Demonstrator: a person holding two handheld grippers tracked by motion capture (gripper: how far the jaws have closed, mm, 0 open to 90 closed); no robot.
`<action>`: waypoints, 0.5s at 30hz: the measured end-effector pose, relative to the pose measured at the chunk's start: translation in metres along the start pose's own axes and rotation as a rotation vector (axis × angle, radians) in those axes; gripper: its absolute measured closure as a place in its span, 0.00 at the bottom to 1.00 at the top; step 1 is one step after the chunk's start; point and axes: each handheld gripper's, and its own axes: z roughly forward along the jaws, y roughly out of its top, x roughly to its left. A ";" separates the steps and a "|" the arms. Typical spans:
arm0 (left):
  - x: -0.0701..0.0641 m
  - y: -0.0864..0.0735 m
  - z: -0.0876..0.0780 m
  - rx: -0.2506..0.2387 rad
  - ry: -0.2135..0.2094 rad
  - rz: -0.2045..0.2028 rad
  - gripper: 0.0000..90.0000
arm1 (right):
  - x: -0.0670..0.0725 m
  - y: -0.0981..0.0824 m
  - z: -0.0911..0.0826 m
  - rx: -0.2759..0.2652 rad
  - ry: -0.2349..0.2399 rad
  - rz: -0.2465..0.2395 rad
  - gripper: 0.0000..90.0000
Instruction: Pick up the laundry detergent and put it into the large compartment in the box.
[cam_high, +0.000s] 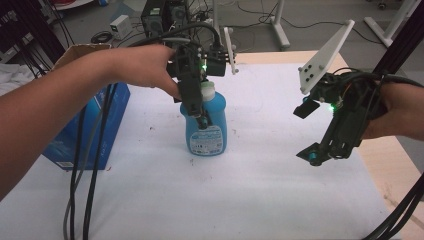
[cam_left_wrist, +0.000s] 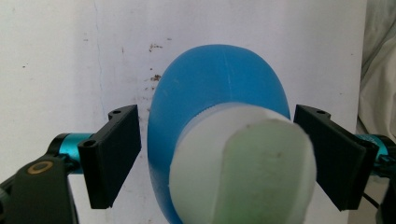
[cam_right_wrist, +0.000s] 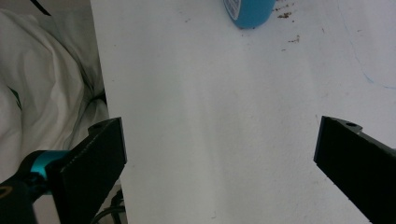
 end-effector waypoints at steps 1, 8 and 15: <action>0.000 0.000 0.000 0.001 0.000 0.000 0.19 | 0.000 0.000 0.000 0.001 0.000 0.000 0.02; 0.001 -0.001 0.002 -0.002 0.005 0.001 0.19 | 0.000 0.000 0.000 0.000 0.001 -0.001 0.02; 0.001 -0.001 0.003 0.002 0.013 0.002 0.19 | 0.000 0.000 0.000 0.000 0.000 -0.001 0.02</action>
